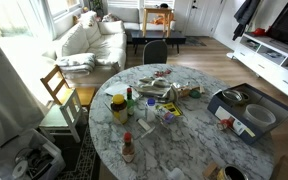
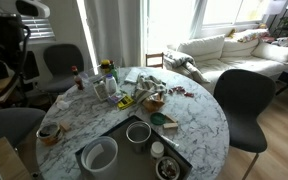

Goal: Remove the cups from the box and put them in the clear container then remove the bottle with the yellow lid from the container and put it on the table.

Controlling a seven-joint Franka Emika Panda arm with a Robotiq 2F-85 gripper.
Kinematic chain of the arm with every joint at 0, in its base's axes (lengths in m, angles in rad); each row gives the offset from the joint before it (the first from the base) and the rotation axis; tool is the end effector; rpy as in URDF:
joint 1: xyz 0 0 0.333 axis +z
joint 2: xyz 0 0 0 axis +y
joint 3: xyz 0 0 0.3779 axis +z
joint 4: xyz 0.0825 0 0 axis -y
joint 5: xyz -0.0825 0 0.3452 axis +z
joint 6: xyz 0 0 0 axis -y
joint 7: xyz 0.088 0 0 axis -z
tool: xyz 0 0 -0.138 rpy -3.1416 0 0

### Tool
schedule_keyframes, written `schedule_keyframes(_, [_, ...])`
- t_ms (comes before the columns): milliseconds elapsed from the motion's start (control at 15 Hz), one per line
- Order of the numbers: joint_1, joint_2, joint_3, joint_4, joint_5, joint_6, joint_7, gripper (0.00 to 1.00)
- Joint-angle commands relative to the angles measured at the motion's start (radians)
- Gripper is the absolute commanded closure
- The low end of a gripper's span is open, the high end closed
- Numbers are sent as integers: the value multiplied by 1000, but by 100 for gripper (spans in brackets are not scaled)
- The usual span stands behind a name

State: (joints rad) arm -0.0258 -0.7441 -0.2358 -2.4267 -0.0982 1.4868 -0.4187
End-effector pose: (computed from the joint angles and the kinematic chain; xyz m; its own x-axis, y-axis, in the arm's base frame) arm 0.2054 -0.0921 0.5505 0.9562 0.2426 -0.1637 0.2209 -0.9652 -0.1401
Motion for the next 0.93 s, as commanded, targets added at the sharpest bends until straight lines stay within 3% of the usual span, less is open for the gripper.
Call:
schedule_keyframes(0, [-25, 22, -20, 5, 11, 38, 40, 0])
schedule_keyframes(467, [-145, 197, -115, -21, 68, 350, 203, 0])
schedule_keyframes(867, [-192, 406, -104, -57, 213, 677, 377, 0])
